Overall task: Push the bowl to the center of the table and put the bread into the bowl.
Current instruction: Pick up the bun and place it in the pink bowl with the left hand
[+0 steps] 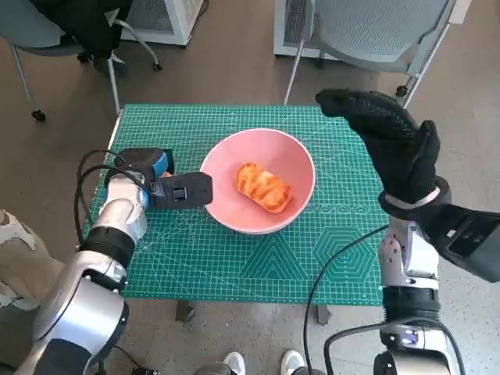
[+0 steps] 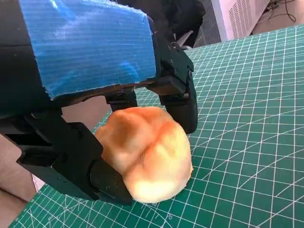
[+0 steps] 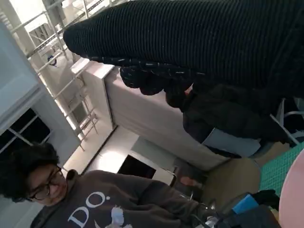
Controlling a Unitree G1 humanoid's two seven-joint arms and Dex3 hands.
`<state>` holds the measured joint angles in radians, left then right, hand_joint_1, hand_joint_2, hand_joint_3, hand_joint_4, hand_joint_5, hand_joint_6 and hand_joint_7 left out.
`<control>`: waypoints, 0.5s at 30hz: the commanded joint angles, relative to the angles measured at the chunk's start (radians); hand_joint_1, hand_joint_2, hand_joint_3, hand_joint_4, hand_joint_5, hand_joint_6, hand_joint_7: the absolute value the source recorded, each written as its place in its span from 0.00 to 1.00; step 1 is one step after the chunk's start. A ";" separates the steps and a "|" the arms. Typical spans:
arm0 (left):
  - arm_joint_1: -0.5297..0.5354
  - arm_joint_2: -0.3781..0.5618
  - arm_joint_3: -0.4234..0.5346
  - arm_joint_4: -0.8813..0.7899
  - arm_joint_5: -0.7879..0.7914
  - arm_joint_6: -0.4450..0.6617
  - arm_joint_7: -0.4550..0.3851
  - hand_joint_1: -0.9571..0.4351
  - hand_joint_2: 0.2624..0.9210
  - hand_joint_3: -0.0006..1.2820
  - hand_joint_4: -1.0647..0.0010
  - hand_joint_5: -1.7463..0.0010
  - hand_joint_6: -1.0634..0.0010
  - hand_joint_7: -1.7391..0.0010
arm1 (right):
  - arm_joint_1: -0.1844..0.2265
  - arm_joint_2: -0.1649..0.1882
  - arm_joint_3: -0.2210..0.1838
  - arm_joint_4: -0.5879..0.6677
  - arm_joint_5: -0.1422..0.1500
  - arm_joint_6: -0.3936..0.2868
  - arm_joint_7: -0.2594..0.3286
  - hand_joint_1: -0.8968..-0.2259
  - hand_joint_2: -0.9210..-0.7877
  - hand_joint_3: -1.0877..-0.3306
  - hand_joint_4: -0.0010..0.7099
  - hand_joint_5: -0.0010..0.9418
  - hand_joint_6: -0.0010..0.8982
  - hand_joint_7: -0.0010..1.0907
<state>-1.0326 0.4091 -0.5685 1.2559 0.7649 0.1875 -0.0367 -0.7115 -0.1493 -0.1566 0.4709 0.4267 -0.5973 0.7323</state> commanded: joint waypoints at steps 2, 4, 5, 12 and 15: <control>0.002 0.016 0.010 0.006 -0.015 -0.011 -0.011 0.69 0.99 0.08 0.36 0.24 0.42 0.40 | -0.005 0.005 0.002 0.030 -0.003 -0.008 0.010 0.27 0.00 0.37 0.07 0.00 0.00 0.27; -0.001 0.018 0.010 0.007 -0.017 -0.014 -0.014 0.69 0.99 0.08 0.36 0.25 0.42 0.40 | -0.008 0.006 0.002 0.036 -0.003 -0.011 0.012 0.27 0.00 0.37 0.07 0.00 0.00 0.27; -0.003 0.018 0.010 0.008 -0.019 -0.015 -0.016 0.69 0.99 0.08 0.36 0.25 0.42 0.40 | -0.010 0.006 0.002 0.040 -0.003 -0.013 0.012 0.27 0.00 0.37 0.07 0.00 0.00 0.27; -0.025 0.031 0.021 -0.026 -0.038 -0.012 -0.051 0.69 0.98 0.07 0.36 0.25 0.38 0.42 | -0.018 0.007 0.003 0.059 -0.004 -0.026 0.018 0.27 0.00 0.36 0.05 0.00 0.00 0.27; -0.035 0.040 0.032 -0.064 -0.044 -0.002 -0.073 0.69 0.81 0.23 0.39 0.20 0.37 0.41 | -0.023 0.007 0.003 0.065 -0.003 -0.029 0.019 0.28 0.00 0.36 0.05 0.00 0.00 0.27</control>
<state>-1.0351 0.4283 -0.5488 1.2319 0.7334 0.1773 -0.0879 -0.7326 -0.1484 -0.1558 0.5165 0.4271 -0.6266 0.7407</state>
